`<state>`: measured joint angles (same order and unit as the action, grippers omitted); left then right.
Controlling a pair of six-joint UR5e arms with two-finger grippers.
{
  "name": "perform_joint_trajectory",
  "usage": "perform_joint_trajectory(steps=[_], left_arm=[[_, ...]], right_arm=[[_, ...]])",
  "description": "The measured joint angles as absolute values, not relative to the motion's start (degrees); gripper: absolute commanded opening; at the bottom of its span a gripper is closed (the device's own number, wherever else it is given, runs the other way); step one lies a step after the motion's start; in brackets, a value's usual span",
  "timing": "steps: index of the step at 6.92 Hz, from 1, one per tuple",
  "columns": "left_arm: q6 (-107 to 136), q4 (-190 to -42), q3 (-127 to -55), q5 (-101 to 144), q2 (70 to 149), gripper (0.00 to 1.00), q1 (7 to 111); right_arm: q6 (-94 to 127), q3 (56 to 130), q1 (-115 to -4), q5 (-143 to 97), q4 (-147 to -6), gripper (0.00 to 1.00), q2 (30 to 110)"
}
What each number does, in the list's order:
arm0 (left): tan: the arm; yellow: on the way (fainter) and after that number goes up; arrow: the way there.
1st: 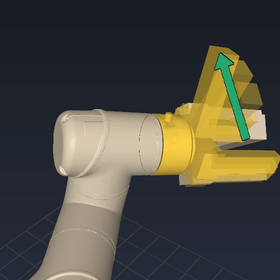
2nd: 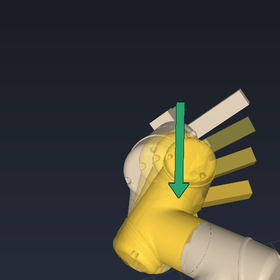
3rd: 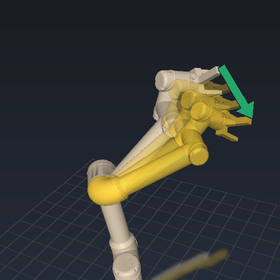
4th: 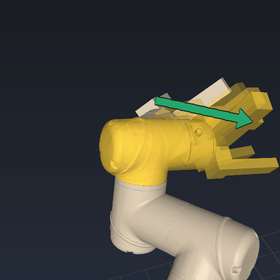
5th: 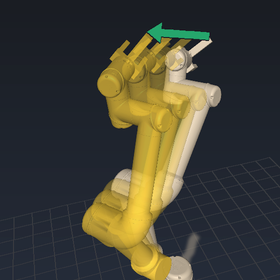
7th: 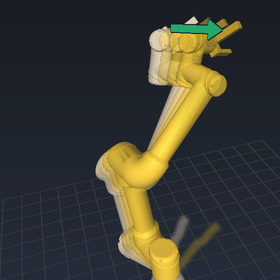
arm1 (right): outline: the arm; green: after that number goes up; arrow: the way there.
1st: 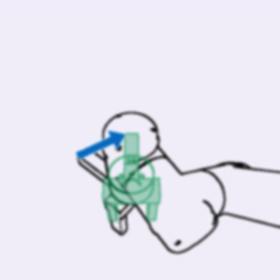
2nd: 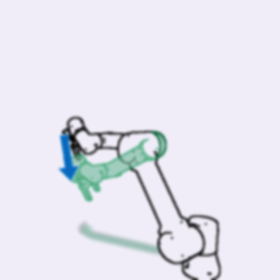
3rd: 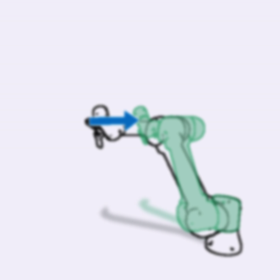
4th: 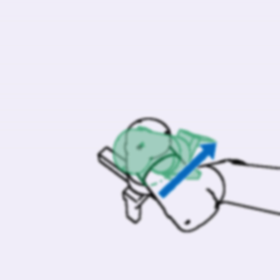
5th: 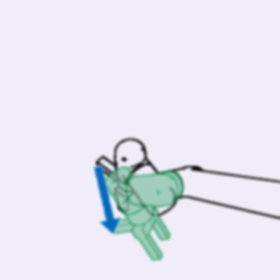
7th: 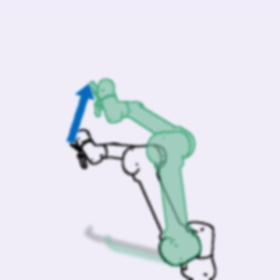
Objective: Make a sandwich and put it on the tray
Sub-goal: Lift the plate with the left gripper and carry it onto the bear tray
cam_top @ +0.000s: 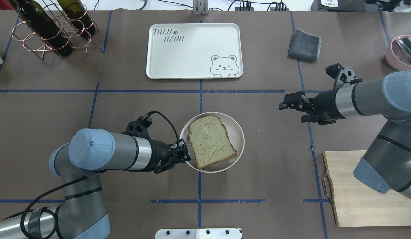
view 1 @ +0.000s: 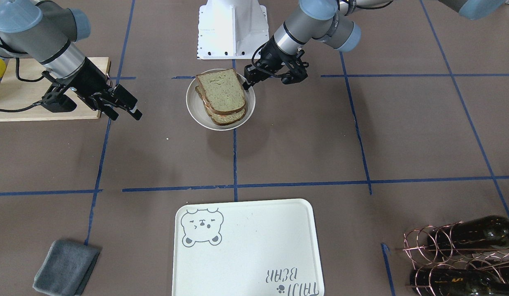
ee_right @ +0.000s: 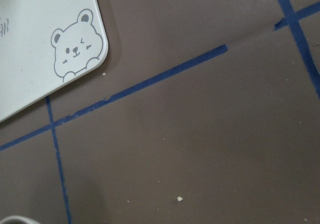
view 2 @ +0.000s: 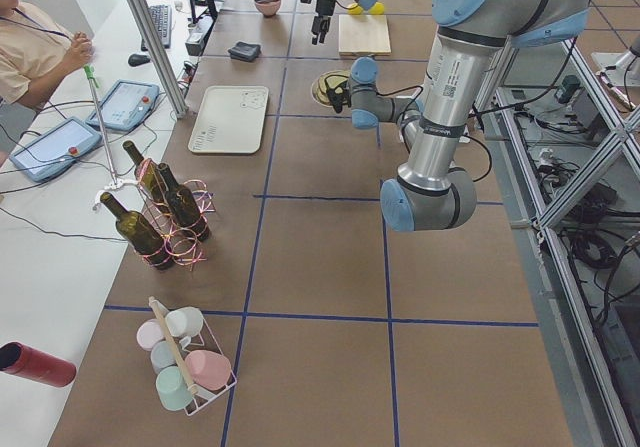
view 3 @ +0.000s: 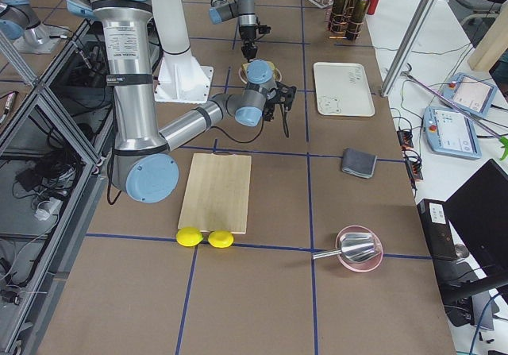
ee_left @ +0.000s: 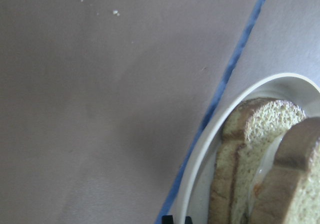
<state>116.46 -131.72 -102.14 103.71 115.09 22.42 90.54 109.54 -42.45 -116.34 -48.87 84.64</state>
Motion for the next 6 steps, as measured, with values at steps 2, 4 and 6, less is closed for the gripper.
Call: perform_joint_trajectory(steps=[2, 4, 6], left_arm=[[118.2, -134.0, -95.9, 103.6, 119.1, 0.00, 27.9], [118.8, -134.9, -83.1, 103.6, 127.8, 0.00, 32.5], [121.3, -135.9, -69.4, 103.5, 136.2, 0.00, 37.0]], right_arm=[[90.5, 110.4, -42.5, -116.3, -48.9, 1.00, 85.8], [90.5, 110.6, -42.5, -116.3, -48.8, 1.00, 86.3], [90.5, 110.9, -42.5, -116.3, -48.8, 1.00, 86.7]])
